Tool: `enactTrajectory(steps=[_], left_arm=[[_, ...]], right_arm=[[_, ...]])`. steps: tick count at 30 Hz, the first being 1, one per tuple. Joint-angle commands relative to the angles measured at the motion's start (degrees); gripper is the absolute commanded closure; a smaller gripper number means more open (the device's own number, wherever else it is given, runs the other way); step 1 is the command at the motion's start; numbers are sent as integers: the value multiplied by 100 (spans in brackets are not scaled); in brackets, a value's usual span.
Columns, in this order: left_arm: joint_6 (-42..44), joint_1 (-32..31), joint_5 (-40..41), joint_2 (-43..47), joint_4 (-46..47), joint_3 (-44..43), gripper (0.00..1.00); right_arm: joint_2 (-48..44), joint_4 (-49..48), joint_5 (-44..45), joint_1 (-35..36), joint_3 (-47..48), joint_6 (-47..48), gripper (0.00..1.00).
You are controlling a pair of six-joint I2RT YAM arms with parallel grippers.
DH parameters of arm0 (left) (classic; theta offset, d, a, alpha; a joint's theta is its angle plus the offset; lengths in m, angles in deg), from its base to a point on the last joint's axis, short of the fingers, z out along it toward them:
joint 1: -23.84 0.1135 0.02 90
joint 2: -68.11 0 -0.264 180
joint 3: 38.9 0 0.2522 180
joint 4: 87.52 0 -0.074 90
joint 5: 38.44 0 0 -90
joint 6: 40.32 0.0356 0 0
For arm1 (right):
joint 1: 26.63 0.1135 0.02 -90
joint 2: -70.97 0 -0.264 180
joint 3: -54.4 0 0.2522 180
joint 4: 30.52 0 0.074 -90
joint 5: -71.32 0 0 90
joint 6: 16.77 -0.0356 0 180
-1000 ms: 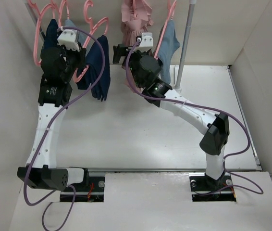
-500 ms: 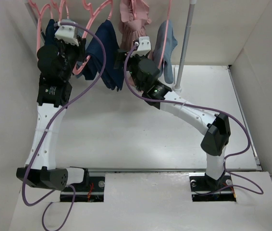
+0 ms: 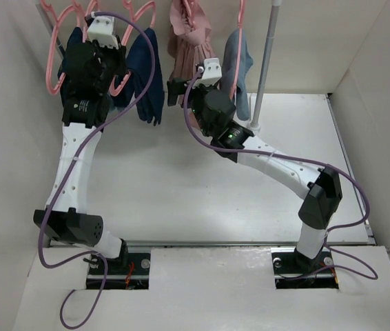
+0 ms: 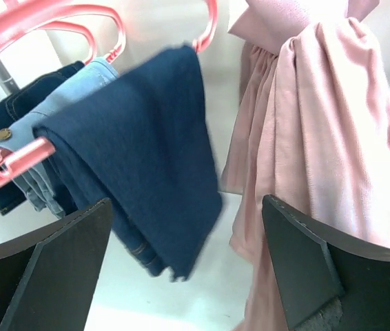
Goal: Place the trousers on the hanger
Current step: Place the hanger at the clothesline.
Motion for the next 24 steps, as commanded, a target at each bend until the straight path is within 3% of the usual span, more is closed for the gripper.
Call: enactTrajectory(steps=[1, 12, 13, 16, 17, 21, 24], left_arm=[[-36, 10, 215, 292, 836, -127, 100], [176, 10, 215, 600, 590, 506, 100], [176, 10, 215, 600, 476, 506, 96], [176, 10, 163, 731, 423, 506, 59], [263, 10, 163, 792, 423, 567, 35], [474, 10, 58, 933, 423, 568, 8], [606, -42, 57, 1127, 362, 515, 1]], right_arm=[[-306, -107, 14, 41, -104, 67, 6], [-421, -107, -100, 146, -271, 67, 0], [-421, -107, -100, 146, -271, 67, 0], [-473, -107, -153, 199, -271, 67, 0], [-543, -55, -205, 199, -271, 67, 0], [-824, 155, -381, 199, -324, 67, 0], [-1017, 340, -714, 199, -455, 67, 0]])
